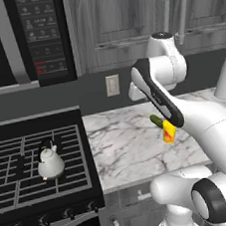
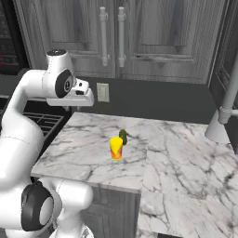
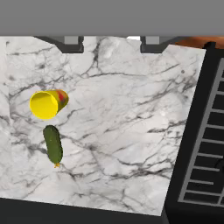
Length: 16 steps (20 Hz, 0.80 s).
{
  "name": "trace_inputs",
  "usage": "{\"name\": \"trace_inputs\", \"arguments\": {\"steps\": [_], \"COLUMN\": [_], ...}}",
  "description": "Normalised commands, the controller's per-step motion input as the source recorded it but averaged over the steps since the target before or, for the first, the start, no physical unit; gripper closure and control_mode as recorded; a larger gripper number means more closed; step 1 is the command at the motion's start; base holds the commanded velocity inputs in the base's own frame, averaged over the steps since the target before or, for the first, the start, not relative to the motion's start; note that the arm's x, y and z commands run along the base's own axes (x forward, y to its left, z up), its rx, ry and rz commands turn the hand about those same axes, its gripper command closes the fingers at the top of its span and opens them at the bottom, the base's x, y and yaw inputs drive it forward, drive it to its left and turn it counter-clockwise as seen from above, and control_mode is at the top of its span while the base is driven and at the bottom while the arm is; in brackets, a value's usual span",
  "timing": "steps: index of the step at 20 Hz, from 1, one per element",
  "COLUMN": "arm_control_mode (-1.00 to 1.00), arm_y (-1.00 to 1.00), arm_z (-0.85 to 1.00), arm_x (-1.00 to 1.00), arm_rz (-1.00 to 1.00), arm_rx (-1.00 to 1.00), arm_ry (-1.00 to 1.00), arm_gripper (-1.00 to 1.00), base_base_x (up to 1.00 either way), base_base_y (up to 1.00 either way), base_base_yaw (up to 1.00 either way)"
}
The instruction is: Pick the pan from the cabinet and place it on the stove. Then turn on the stove burner for the pan.
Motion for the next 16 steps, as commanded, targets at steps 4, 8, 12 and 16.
{"name": "trace_inputs", "arguments": {"steps": [4,8,12,16], "arm_control_mode": [-1.0,-1.0,-1.0,-1.0], "arm_y": [0.0,-0.09,-0.16,-0.28], "arm_z": [0.0,0.0,-0.01,0.0], "arm_x": [-0.13,-0.46,-0.5,-0.42], "arm_rz": [0.0,-0.06,-0.07,-0.07], "arm_rx": [0.0,0.02,0.07,0.08], "arm_ry": [-0.01,-0.09,-0.26,-0.33], "arm_gripper": [-1.0,-1.0,-1.0,-1.0], "base_base_x": [0.0,0.0,0.0,0.0], "base_base_y": [0.0,0.0,0.0,0.0], "base_base_yaw": [0.0,0.0,0.0,0.0]}}
